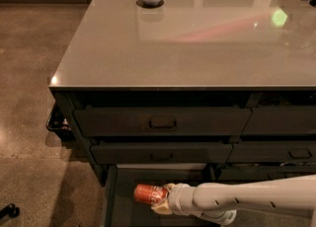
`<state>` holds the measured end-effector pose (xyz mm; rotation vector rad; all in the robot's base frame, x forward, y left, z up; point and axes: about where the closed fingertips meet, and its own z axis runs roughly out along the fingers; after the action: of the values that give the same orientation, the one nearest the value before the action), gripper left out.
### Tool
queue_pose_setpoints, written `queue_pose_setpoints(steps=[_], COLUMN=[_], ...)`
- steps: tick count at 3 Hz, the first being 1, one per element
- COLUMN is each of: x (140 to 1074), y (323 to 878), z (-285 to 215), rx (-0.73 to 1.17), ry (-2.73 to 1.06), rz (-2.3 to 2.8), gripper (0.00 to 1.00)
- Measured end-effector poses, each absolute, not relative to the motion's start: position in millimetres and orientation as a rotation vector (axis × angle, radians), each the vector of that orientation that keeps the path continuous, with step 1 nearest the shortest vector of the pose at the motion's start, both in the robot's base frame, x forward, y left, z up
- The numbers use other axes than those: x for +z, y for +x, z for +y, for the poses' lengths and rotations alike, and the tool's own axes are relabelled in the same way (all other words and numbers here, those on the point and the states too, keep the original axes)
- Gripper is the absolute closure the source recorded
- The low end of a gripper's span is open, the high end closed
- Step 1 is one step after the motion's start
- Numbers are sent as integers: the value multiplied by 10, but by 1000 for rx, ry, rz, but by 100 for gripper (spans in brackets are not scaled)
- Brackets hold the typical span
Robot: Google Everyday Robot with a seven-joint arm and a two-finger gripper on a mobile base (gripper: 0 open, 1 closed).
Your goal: Place coke can into bottom drawer
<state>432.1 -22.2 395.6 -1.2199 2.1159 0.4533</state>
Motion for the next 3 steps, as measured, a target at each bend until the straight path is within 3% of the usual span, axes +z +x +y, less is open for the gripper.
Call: queue_pose_setpoints(steps=[1, 3], x=[3723, 2298], y=[4374, 4623], z=[-273, -733], rx=[391, 166], ry=[-1217, -1052], rz=[2157, 2438], gripper=[100, 100])
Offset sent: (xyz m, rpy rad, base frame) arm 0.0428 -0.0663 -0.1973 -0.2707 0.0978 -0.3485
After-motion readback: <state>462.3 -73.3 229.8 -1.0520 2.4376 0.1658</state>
